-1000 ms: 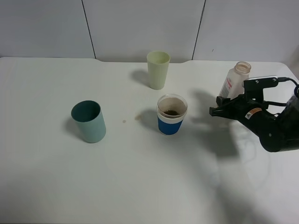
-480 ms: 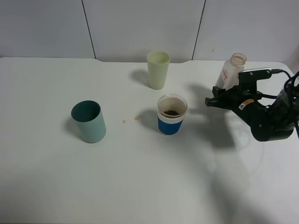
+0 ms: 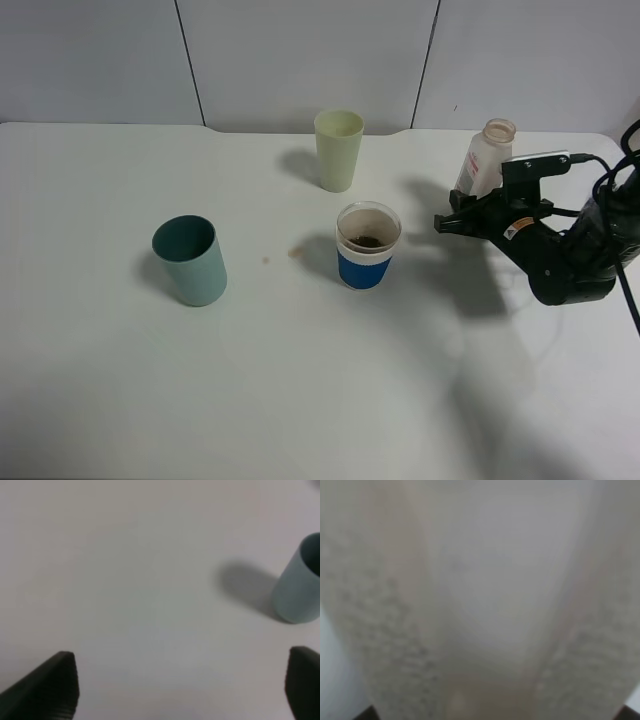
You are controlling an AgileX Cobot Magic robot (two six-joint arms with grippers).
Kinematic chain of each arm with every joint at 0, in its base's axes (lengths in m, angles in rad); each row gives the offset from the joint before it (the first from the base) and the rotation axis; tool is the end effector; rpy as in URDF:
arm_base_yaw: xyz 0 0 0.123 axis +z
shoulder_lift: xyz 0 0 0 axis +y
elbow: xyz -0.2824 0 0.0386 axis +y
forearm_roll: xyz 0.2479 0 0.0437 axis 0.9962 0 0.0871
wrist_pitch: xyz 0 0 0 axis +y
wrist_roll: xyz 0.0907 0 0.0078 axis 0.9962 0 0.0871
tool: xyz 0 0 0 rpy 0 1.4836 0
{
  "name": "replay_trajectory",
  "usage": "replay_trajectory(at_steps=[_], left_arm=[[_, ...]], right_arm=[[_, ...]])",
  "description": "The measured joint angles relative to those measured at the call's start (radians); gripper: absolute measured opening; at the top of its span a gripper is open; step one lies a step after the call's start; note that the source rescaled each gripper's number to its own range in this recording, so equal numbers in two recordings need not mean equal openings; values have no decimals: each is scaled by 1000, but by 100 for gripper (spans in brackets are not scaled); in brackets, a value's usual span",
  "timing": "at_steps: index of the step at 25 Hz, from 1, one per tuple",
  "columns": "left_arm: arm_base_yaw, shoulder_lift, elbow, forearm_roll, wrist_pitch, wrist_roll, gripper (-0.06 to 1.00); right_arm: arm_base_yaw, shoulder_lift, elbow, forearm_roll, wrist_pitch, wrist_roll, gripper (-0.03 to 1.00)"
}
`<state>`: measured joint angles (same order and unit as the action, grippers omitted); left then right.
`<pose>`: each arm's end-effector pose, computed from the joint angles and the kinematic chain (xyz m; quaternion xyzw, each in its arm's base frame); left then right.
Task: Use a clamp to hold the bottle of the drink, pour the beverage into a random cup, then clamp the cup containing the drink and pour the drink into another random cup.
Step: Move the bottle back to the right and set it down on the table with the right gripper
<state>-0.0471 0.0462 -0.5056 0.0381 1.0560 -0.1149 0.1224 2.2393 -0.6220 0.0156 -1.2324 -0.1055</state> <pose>0.0020 0.0029 0.2792 -0.0295 0.8618 -0.0220 0.5059 0.3222 0.0383 0.0442 -0.0850 0.7996 0.0006 0.5944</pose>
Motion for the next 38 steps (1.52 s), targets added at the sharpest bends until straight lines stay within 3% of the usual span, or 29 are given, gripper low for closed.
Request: replay_trajectory(at_steps=[8, 14, 20, 28, 38], left_arm=[[0, 0, 0, 0, 0, 0, 50], [0, 0, 0, 0, 0, 0, 50], [0, 0, 0, 0, 0, 0, 50], [0, 0, 0, 0, 0, 0, 50], [0, 0, 0, 0, 0, 0, 50]], right_arm=[[0, 1, 0, 3, -1, -1, 1], [0, 6, 0, 7, 11, -1, 30], [0, -2, 0, 9, 20, -1, 40], [0, -23, 0, 33, 21, 7, 69], [0, -86, 0, 34, 22, 61, 74]])
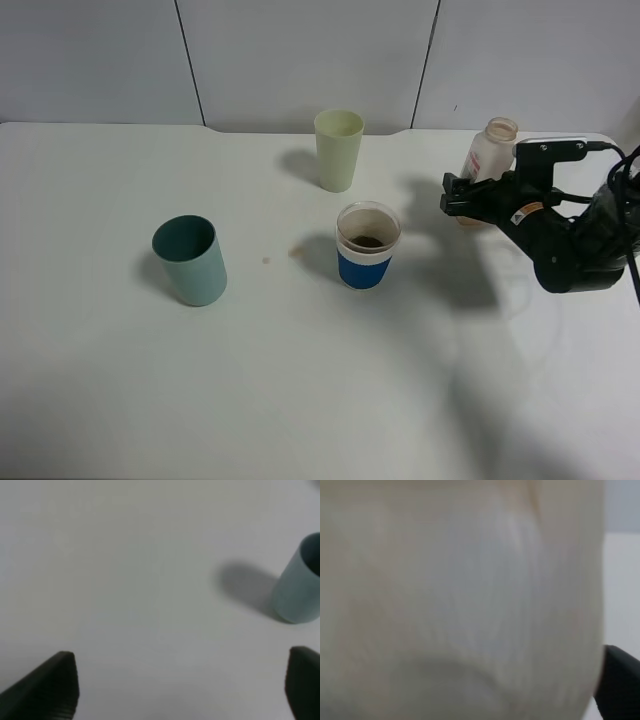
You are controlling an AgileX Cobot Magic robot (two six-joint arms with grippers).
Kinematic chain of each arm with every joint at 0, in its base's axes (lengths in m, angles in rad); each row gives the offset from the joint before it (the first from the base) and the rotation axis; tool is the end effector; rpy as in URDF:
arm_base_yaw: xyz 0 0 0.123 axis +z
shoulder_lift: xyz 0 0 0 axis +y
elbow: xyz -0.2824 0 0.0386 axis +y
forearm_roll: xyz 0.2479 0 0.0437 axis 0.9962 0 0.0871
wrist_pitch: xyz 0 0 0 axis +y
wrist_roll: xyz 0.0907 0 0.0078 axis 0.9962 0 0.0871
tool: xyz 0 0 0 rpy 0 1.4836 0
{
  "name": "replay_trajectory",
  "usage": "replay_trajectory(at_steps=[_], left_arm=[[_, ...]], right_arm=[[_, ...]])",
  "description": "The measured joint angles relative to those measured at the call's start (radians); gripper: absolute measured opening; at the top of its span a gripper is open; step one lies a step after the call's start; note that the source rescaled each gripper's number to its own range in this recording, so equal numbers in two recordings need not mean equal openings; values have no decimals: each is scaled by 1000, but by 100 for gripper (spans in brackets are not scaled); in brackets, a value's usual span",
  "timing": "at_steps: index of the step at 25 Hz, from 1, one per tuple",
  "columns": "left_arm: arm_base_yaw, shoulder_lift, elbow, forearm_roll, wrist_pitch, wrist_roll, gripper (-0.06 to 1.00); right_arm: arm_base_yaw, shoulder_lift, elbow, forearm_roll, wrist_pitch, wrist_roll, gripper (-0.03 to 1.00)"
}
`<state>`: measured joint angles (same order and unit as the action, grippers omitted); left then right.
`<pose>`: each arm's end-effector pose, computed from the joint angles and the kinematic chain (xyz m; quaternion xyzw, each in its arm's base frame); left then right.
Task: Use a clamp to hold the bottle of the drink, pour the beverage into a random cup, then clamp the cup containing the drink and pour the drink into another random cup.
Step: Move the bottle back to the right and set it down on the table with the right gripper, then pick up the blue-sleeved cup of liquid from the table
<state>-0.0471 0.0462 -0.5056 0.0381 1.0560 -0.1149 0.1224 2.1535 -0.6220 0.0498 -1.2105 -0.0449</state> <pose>0.0020 0.0029 0.2792 -0.0295 0.8618 -0.0220 0.5059 0.3275 0.0360 0.0703 -0.0443 0.7836 0.0112 0.6196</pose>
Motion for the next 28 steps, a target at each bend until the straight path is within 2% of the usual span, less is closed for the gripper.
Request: replay_trajectory(at_steps=[3, 7, 12, 16, 28], left_arm=[[0, 0, 0, 0, 0, 0, 50], [0, 0, 0, 0, 0, 0, 50], [0, 0, 0, 0, 0, 0, 50], [0, 0, 0, 0, 0, 0, 50], [0, 0, 0, 0, 0, 0, 50]], right_arm=[[0, -32, 0, 0, 3, 0, 74], [0, -82, 0, 0, 71, 0, 76], [0, -145, 1, 29, 157, 0, 92], [0, -197, 1, 48, 222, 0, 99], [0, -362, 3, 47, 381, -1, 100]])
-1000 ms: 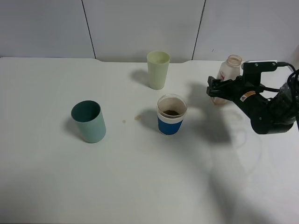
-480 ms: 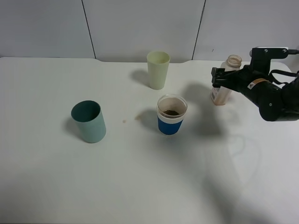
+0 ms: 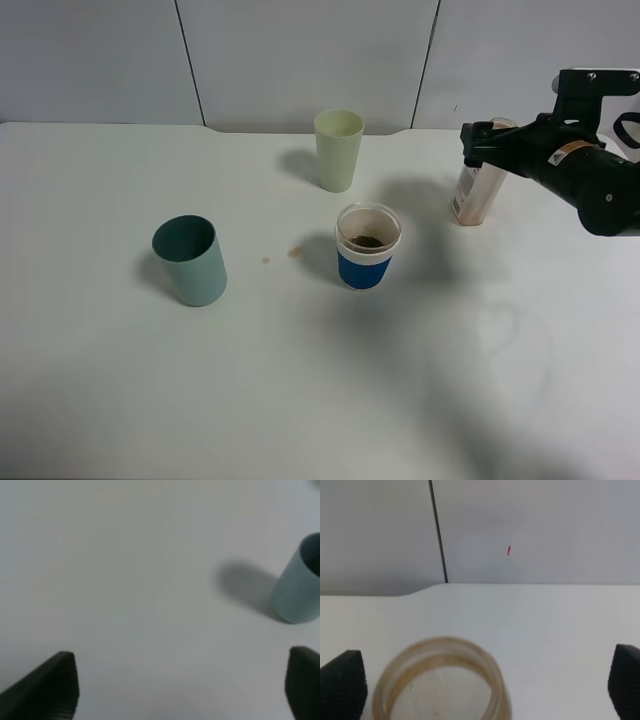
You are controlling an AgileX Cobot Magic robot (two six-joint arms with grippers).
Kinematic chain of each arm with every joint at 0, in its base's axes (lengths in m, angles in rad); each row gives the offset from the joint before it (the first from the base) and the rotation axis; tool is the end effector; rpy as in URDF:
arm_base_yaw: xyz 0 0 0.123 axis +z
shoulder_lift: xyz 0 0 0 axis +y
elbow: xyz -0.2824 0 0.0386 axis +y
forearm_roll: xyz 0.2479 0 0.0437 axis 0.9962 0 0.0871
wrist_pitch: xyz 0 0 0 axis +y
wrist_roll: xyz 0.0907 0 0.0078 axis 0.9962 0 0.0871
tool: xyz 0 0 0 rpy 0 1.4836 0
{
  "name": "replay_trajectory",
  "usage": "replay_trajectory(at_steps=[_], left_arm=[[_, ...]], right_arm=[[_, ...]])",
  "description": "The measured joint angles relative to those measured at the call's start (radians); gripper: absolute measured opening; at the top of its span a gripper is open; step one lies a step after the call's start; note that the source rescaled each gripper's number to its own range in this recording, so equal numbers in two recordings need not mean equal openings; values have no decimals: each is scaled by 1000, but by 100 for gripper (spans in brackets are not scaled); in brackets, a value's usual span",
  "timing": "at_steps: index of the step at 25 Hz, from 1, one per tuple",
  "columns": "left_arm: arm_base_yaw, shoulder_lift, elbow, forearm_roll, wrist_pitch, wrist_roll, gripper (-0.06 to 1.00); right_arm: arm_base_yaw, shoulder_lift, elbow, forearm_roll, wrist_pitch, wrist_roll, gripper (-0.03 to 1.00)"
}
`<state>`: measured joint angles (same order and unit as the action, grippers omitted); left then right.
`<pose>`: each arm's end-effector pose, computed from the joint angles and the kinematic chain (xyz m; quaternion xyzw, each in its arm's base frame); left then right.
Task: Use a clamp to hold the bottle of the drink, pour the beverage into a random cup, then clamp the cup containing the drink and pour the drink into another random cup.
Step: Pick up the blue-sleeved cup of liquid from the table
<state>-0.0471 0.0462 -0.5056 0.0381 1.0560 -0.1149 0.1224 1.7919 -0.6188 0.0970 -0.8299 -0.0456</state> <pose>0.0020 0.0029 0.2792 -0.0295 0.8618 -0.0220 0.5059 0.3220 0.0331 0.1551 -0.0187 0.7919 0.0151 0.6102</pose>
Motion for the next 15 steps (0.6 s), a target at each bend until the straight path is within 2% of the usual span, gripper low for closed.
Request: replay_trajectory(at_steps=[7, 15], left_arm=[[0, 0, 0, 0, 0, 0, 50], [0, 0, 0, 0, 0, 0, 50]], right_arm=[[0, -96, 0, -17, 86, -1, 100], [0, -248, 0, -22, 255, -1, 100]])
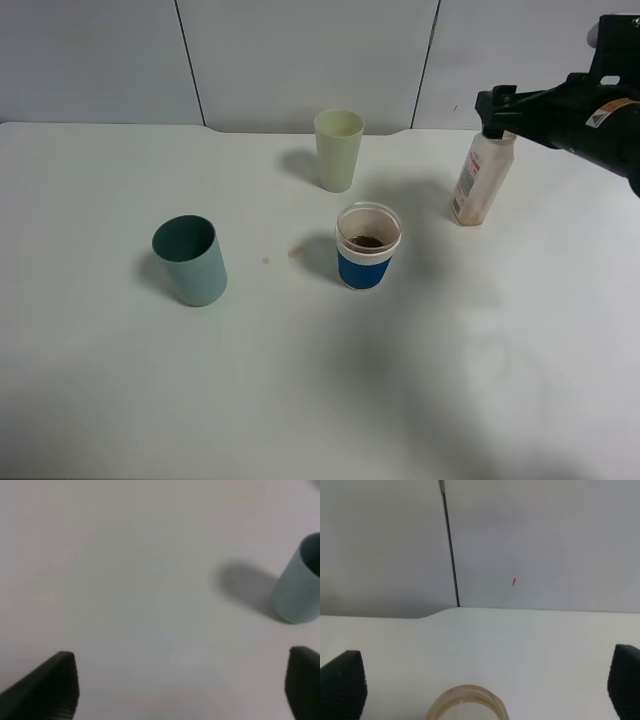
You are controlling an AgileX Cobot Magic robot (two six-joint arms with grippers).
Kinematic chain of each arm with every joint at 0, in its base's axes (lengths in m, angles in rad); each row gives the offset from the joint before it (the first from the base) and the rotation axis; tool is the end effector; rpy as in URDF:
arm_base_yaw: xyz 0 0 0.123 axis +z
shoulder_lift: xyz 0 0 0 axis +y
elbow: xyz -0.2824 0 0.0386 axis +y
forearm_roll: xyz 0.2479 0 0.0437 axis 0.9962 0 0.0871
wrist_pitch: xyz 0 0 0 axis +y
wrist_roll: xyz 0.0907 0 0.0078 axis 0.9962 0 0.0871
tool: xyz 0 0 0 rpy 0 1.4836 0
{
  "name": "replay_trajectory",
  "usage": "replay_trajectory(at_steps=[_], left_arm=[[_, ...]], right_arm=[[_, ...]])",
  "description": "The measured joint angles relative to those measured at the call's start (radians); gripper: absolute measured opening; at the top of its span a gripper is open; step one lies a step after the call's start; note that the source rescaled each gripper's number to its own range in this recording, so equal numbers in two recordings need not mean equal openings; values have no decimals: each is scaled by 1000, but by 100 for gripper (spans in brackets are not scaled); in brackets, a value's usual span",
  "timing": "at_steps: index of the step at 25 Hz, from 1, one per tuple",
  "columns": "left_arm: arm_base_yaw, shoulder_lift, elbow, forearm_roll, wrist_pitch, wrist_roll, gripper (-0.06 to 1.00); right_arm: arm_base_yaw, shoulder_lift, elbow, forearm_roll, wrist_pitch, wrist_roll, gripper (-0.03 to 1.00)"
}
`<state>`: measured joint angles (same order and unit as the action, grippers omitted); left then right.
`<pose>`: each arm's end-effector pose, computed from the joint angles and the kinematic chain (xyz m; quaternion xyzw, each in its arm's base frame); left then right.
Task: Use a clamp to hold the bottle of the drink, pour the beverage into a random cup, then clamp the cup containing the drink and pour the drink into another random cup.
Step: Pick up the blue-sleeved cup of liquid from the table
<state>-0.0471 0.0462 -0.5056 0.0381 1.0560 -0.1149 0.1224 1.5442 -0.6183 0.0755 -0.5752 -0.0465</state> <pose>0.0020 0.0029 0.2792 -0.0295 0.8618 -0.0220 0.5059 0.3010 0.0333 0.2106 -0.0294 0.7937 0.0260 0.6071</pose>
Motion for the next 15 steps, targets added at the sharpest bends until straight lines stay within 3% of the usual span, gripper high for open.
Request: replay_trajectory(at_steps=[15], left_arm=[[0, 0, 0, 0, 0, 0, 50]], right_arm=[[0, -397, -2, -76, 437, -7, 100]])
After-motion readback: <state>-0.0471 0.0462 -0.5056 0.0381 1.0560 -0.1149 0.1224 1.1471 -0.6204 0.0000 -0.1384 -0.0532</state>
